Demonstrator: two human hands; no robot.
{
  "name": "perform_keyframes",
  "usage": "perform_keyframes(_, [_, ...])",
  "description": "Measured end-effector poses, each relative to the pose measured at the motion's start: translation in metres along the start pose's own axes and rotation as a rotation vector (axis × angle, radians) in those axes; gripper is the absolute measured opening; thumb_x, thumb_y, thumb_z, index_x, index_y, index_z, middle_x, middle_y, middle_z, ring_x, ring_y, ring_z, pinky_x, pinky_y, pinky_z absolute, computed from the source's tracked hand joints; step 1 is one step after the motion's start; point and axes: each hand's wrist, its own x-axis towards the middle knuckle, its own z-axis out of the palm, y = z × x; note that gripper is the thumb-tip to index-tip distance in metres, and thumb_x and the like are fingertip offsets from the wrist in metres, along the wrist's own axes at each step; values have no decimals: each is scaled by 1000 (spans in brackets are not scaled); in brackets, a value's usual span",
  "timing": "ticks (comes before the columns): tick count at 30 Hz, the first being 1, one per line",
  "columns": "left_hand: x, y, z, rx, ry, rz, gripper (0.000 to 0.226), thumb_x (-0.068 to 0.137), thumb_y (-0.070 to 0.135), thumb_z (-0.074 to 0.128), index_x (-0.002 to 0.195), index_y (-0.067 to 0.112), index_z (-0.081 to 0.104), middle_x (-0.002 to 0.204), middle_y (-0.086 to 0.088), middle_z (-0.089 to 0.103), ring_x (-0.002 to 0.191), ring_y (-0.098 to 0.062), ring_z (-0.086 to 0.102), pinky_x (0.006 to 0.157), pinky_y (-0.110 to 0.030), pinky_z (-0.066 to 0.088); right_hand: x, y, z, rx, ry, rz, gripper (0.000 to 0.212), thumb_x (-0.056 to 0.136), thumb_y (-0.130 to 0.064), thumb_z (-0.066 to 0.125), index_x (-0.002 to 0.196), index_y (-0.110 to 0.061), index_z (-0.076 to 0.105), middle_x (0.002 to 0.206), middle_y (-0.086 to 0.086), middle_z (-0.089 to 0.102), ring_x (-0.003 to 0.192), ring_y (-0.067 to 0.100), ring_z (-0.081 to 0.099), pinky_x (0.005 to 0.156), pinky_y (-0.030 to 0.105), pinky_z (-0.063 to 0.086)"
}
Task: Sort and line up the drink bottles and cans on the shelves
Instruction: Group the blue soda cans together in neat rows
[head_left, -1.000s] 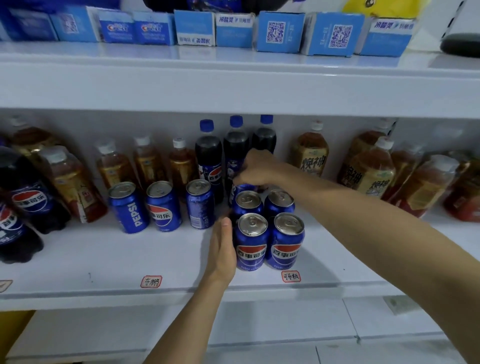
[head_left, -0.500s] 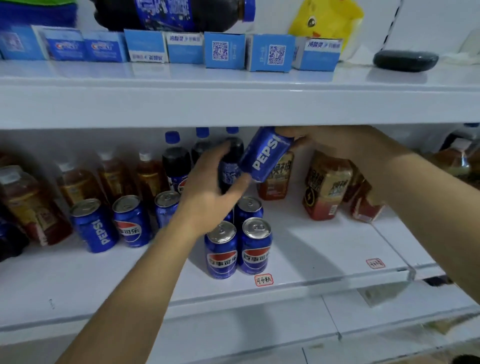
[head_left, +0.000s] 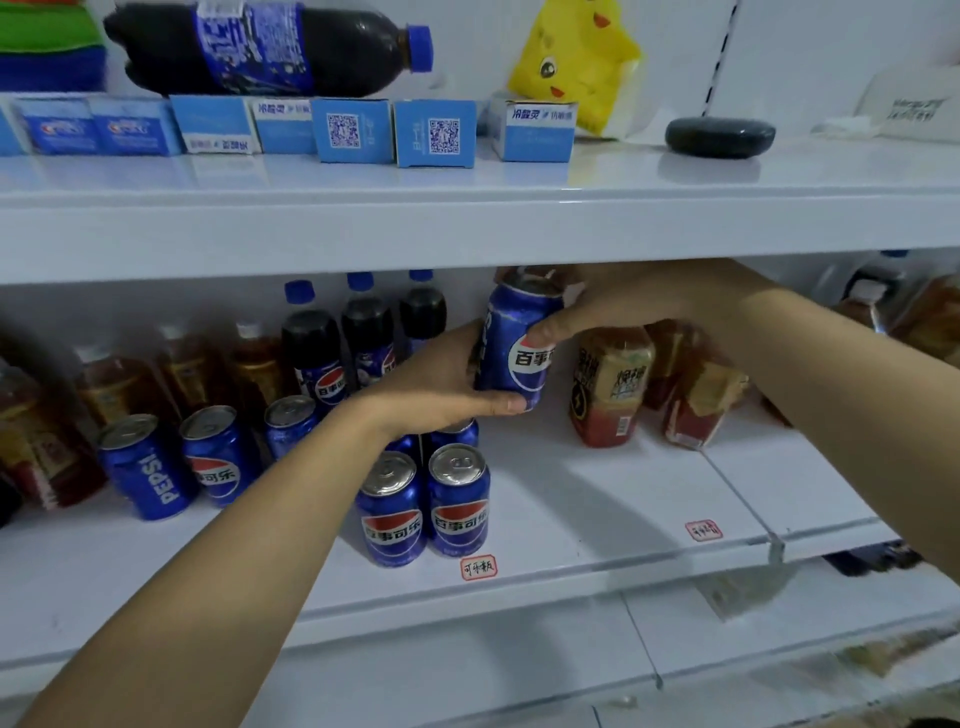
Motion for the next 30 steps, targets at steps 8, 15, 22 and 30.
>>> perform_keyframes(8, [-5,-23,3,603,-12,-259,48,106,35,40,153,26,38,152,-2,48,134,-24,49,109,-44,39,10,31,42,-101,-13,-31,58,69,-43,89,118,-36,59,113,-17,66,99,8,63,83,29,54])
perform_keyframes(15, [-12,-56,35,787,13,-331,50,104,45,28,151,28,35,155,2,41,140,-24,38,116,-58,20,28,52,99,-36,-119,-93,50,68,-41,90,106,-37,56,108,-17,62,97,7,61,77,27,53])
perform_keyframes(22, [-11,-60,36,807,10,-358,53,103,47,29,154,30,28,149,-1,42,133,-26,44,109,-54,26,39,62,123,57,-88,-110,55,66,-38,92,108,-38,56,106,-17,64,94,3,61,71,16,44])
perform_keyframes(30, [-11,-57,37,833,-4,-354,62,104,47,29,161,31,12,153,-3,35,135,-28,42,112,-53,26,41,65,127,120,-104,-98,50,66,-43,91,105,-33,61,103,-15,67,91,0,63,71,18,48])
